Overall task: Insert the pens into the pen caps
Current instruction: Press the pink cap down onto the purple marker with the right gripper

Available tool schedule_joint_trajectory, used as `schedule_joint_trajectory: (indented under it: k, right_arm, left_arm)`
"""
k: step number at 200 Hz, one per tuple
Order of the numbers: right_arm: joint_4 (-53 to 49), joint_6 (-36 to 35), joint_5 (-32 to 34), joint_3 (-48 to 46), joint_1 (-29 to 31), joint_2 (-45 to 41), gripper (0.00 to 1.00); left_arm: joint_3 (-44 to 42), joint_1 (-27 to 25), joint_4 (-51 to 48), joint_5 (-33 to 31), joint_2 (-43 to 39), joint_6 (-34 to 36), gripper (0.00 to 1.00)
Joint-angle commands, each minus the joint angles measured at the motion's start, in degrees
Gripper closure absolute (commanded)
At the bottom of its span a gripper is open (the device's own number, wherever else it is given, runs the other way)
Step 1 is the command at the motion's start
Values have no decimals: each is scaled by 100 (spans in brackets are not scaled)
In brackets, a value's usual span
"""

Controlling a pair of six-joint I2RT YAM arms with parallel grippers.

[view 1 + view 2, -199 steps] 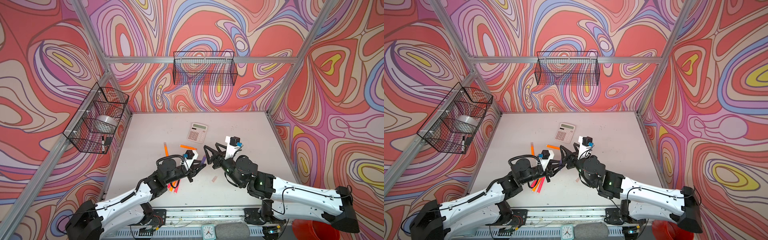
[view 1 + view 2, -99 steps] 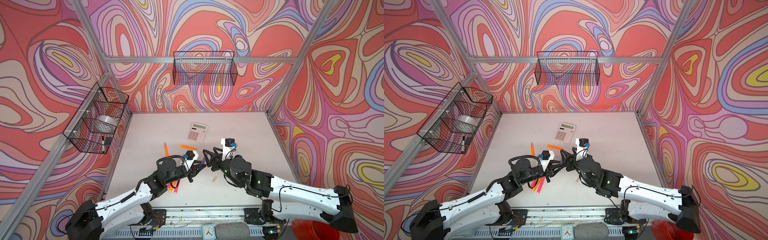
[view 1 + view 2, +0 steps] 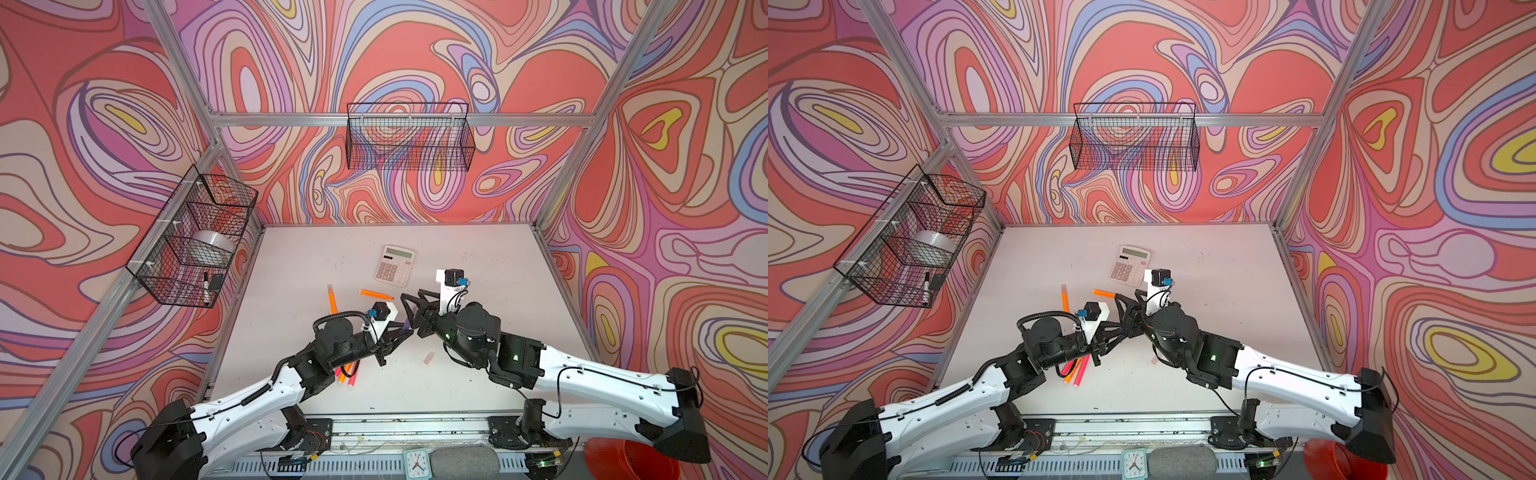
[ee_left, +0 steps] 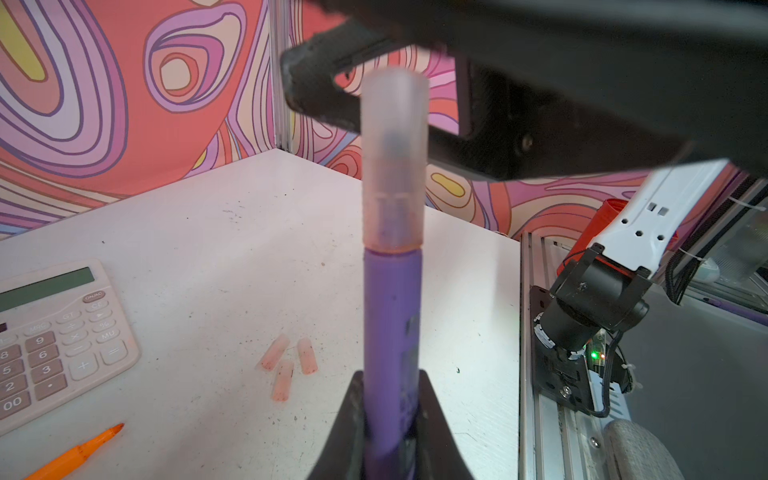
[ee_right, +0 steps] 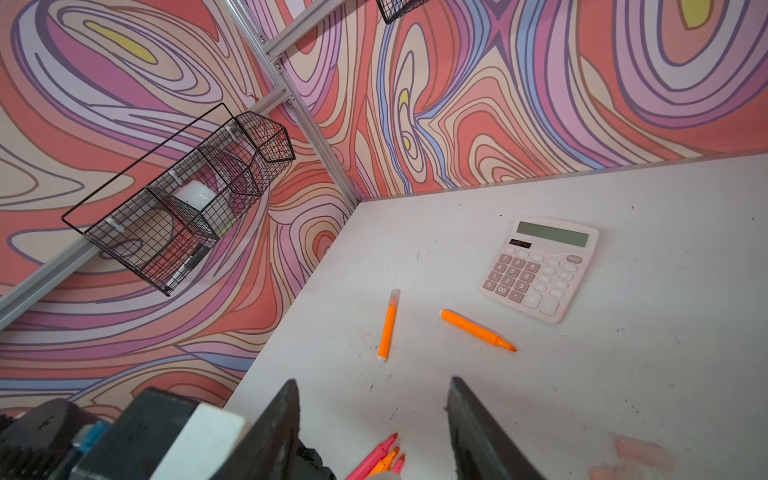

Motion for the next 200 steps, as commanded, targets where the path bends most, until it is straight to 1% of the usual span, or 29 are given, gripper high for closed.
schedule_joint_trajectory:
  k: [1, 54, 66, 104, 116, 134, 178, 200]
  right_arm:
    - [-43, -53, -71, 86, -36, 82, 46]
    - [-14, -41, -149, 107, -41, 204, 61]
    - [-40, -40, -153, 128, -41, 232, 68]
    - [-34, -61, -189, 143, -41, 206, 85]
    - [-45, -64, -238, 145, -41, 210, 93]
    - [-92, -52, -338, 164, -42, 272, 100]
    - [-245, 28, -933, 177, -34, 603, 100]
    - [-139, 38, -1102, -22, -7, 620, 100]
  left_arm:
    - [126, -16, 5, 78, -8, 61, 100]
    - [126, -15, 3, 87, -11, 67, 100]
    - [126, -15, 9, 77, -8, 66, 100]
    - [128, -14, 6, 92, 2, 67, 100]
    - [126, -21, 3, 96, 2, 67, 100]
    - [104, -13, 36, 9, -18, 13, 100]
    - [142, -22, 54, -295, -100, -269, 100]
    - [172, -18, 97, -716, -240, -463, 100]
